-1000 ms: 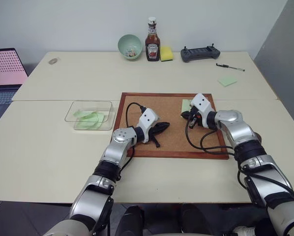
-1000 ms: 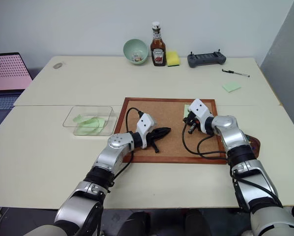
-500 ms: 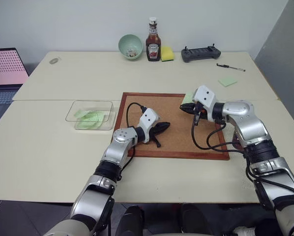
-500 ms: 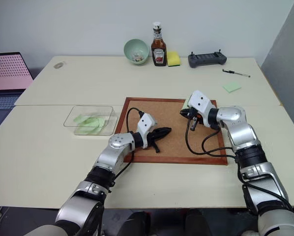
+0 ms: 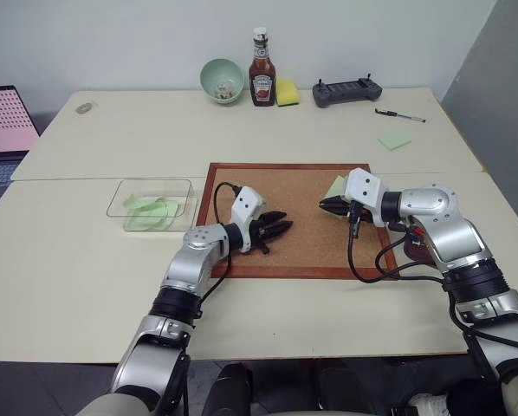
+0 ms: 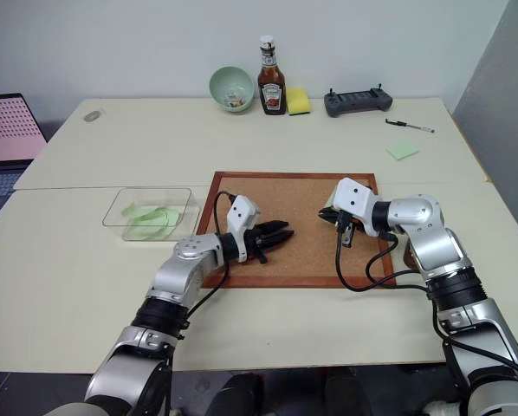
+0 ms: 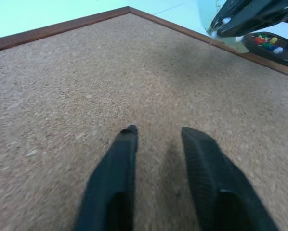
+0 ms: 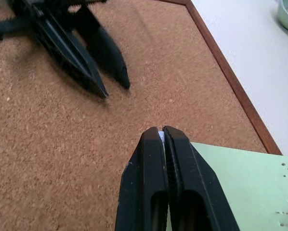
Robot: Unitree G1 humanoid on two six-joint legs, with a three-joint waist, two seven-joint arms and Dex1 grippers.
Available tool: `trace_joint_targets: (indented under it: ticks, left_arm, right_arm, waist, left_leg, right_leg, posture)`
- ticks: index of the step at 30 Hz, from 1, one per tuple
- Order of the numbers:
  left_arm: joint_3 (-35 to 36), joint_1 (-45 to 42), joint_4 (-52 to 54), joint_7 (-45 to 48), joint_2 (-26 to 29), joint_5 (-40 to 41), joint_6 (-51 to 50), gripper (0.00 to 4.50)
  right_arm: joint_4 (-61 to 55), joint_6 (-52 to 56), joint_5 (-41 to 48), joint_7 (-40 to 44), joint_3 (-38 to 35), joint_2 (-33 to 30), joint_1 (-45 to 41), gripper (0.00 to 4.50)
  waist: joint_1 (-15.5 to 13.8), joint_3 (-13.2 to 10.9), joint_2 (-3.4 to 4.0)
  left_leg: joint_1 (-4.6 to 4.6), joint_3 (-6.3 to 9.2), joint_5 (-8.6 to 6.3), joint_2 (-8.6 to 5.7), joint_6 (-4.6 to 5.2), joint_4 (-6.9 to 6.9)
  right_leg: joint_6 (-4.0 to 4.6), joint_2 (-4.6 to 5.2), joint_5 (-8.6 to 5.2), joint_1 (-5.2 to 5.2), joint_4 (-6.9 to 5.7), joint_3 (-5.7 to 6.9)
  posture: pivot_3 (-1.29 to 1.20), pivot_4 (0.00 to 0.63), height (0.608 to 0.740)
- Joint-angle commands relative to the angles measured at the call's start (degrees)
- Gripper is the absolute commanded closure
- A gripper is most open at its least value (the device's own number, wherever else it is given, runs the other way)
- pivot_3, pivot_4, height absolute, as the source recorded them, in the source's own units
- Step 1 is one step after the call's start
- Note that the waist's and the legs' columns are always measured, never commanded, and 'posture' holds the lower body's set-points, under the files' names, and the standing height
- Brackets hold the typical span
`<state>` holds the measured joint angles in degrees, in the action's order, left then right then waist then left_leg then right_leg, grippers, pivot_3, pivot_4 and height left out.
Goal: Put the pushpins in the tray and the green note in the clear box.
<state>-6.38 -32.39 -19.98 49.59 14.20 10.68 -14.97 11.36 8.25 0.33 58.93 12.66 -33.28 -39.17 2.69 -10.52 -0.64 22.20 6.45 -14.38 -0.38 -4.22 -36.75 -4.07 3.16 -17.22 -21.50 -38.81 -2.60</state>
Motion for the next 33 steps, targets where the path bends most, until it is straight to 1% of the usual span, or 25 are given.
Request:
trace_joint_targets:
  ticks: [1,7,10,14,21,27,29,30,33]
  left_arm:
    - [-1.7,0.8,5.1,0.4,-0.6,0.4,-0.4,2.0]
    - [-2.4,0.3,4.9,-3.4,-5.3,0.5,0.1,0.95]
    - [-1.8,-0.6,3.8,-4.6,-8.2,1.9,-1.0,0.95]
    - [-0.1,-2.1,1.8,-6.1,-10.7,3.5,-1.9,0.95]
    - [2.7,-4.4,-1.0,-7.7,-12.7,6.2,-3.6,0.95]
    - [3.4,-4.6,-0.9,-7.4,-13.0,7.7,-5.7,0.95]
    - [3.3,-4.5,-0.8,-7.0,-13.0,8.1,-6.5,1.29]
    - [3.3,-4.5,-0.8,-6.9,-13.0,8.3,-6.8,1.38]
    - [3.1,-4.6,-0.8,-6.7,-13.2,8.7,-7.5,1.93]
  right_arm:
    - [-2.4,0.5,0.8,-0.8,-0.7,1.0,-0.9,4.5]
    - [-4.4,6.1,3.1,-3.6,-2.4,4.0,-1.4,4.5]
    - [-6.6,10.4,4.8,-5.0,-3.2,5.7,-1.6,4.5]
    - [-9.0,14.3,6.2,-6.2,-3.5,6.7,-1.6,4.5]
    - [-10.9,16.8,7.0,-7.2,-3.3,7.0,-1.4,4.5]
    - [-11.3,17.4,7.2,-7.4,-3.3,7.1,-1.6,4.5]
    - [-11.2,17.4,7.3,-7.4,-3.4,7.1,-1.7,4.5]
    - [-11.2,17.4,7.5,-7.5,-3.4,7.1,-1.8,4.5]
    - [-11.2,17.5,7.7,-7.6,-3.4,7.1,-2.0,4.5]
  waist:
    - [-0.1,0.0,-0.02]
    - [-0.3,0.0,-0.02]
    - [-0.3,0.0,-0.02]
    - [-0.4,0.0,-0.02]
    - [-0.3,0.0,-0.03]
    - [-0.3,0.0,-0.03]
    - [-0.3,0.0,-0.02]
    - [-0.3,0.0,-0.02]
    - [-0.3,0.0,-0.02]
  left_leg:
    - [0.01,0.0,0.0,-0.01,0.0,0.0]
    - [0.18,0.04,0.0,-0.01,0.0,-0.05]
    - [0.42,0.05,0.01,-0.01,-0.01,-0.1]
    - [0.63,0.05,0.01,-0.02,-0.01,-0.14]
    - [0.65,0.04,0.01,-0.03,-0.01,-0.14]
    - [0.65,0.04,0.01,-0.03,-0.01,-0.14]
    - [0.65,0.04,0.01,-0.03,-0.01,-0.14]
    - [0.65,0.04,0.01,-0.03,-0.01,-0.14]
    - [0.65,0.04,0.01,-0.03,-0.01,-0.14]
  right_leg:
    - [0.0,0.0,0.0,0.01,0.01,0.0]
    - [0.01,0.01,0.0,-0.09,0.04,0.03]
    - [0.01,0.01,0.01,-0.35,-0.04,0.03]
    - [0.02,0.01,0.01,-0.54,-0.06,0.03]
    - [0.02,0.01,0.01,-0.59,-0.07,0.03]
    - [0.02,0.01,0.01,-0.59,-0.08,0.03]
    - [0.02,0.01,0.01,-0.59,-0.08,0.03]
    - [0.02,0.01,0.01,-0.59,-0.08,0.03]
    - [0.02,0.01,0.01,-0.6,-0.08,0.03]
  posture:
    - [0.0,0.15,0.74]
    - [0.0,0.15,0.74]
    - [0.0,0.15,0.74]
    - [0.0,0.15,0.74]
    - [0.0,0.15,0.74]
    - [0.0,0.15,0.74]
    - [0.0,0.15,0.74]
    - [0.0,0.15,0.74]
    - [0.0,0.15,0.74]
